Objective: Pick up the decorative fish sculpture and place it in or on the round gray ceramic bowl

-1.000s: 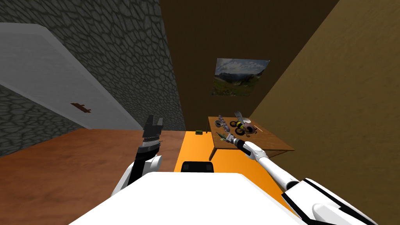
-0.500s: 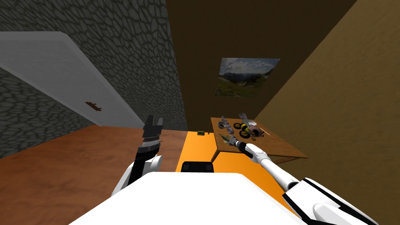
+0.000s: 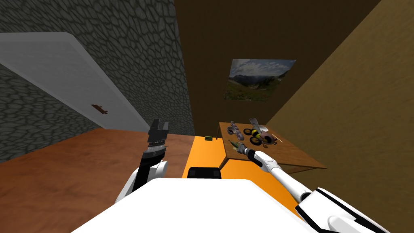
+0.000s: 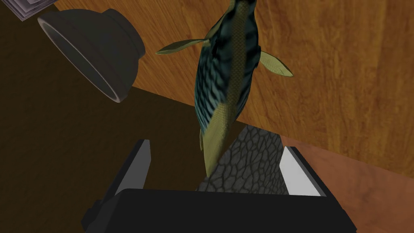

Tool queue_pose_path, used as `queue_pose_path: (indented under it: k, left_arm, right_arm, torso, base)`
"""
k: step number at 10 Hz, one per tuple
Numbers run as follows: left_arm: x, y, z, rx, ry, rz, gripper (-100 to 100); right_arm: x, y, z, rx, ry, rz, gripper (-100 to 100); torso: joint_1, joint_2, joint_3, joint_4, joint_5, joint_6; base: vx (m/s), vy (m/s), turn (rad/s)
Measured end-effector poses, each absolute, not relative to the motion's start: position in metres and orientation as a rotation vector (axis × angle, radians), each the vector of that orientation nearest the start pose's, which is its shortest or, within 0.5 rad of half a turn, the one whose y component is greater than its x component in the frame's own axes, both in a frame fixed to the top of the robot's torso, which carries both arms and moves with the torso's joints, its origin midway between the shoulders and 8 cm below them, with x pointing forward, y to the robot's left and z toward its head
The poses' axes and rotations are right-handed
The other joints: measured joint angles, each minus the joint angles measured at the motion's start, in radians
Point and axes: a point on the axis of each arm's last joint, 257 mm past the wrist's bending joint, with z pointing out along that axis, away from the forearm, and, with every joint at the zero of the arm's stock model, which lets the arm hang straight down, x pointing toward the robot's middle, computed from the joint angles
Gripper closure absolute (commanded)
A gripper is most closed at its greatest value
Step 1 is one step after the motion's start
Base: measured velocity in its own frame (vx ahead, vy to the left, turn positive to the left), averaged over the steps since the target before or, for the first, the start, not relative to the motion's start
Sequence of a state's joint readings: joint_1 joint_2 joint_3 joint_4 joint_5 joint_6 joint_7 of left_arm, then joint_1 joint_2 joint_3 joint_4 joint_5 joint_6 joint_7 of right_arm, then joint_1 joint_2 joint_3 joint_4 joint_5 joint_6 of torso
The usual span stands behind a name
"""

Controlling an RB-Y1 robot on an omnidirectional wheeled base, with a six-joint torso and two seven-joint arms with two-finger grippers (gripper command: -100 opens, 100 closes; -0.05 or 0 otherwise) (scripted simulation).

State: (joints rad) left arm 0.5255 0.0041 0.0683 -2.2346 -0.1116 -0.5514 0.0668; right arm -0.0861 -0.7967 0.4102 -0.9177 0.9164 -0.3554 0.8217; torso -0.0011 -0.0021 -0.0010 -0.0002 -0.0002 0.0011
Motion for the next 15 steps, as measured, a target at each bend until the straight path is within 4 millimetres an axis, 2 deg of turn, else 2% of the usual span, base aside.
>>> queue_pose_path:
  k: [1,2,6,7,8,9,10,11,15]
  left_arm:
    - [0.341,0.291,0.005,-0.615,0.680,-1.217,0]
    - [0.341,0.291,0.005,-0.615,0.680,-1.217,0]
    - [0.341,0.291,0.005,-0.615,0.680,-1.217,0]
    - [0.341,0.291,0.005,-0.615,0.680,-1.217,0]
    - [0.341,0.291,0.005,-0.615,0.680,-1.217,0]
    - [0.341,0.291,0.005,-0.615,0.680,-1.217,0]
    - [0.341,0.291,0.005,-0.615,0.680,-1.217,0]
    - [0.341,0.291,0.005,-0.615,0.680,-1.217,0]
    - [0.341,0.291,0.005,-0.615,0.679,-1.217,0]
  right_arm:
    - [0.427,-0.436,-0.455,-1.211,1.965,-0.365,-100]
    - [0.428,-0.435,-0.456,-1.213,1.964,-0.367,100]
    - [0.427,-0.435,-0.456,-1.212,1.965,-0.366,100]
    - [0.427,-0.435,-0.456,-1.212,1.965,-0.366,0]
    - [0.427,-0.435,-0.456,-1.212,1.965,-0.366,100]
    - [0.429,-0.440,-0.451,-1.217,1.961,-0.368,100]
    - [0.428,-0.441,-0.451,-1.217,1.963,-0.367,0]
    - [0.428,-0.441,-0.451,-1.217,1.963,-0.366,100]
    - [0.466,-0.453,-0.399,-1.220,1.864,-0.418,100]
  torso:
    - [-0.002,-0.002,-0.001,0.000,0.000,0.000]
    - [-0.001,0.000,0.000,0.000,0.000,0.000]
    - [0.001,0.002,0.001,0.000,0.001,0.000]
    - [0.001,0.002,0.001,0.001,0.001,0.000]
    - [0.002,0.002,0.001,0.001,0.001,0.000]
    - [0.004,0.006,0.003,0.001,0.002,0.001]
    - [0.004,0.005,0.003,0.002,0.002,0.000]
    - [0.003,0.004,0.003,0.001,0.002,0.000]
    - [0.009,0.016,0.010,0.005,0.004,0.002]
  base:
    - [0.028,-0.030,0.014]
    - [0.000,0.000,0.000]
    - [0.000,0.000,0.000]
    - [0.000,0.000,0.000]
    - [-0.054,0.052,-0.050]
    - [-0.034,0.032,-0.027]
    - [-0.005,0.004,0.000]
    - [-0.128,0.016,-0.130]
    - [-0.154,0.078,-0.133]
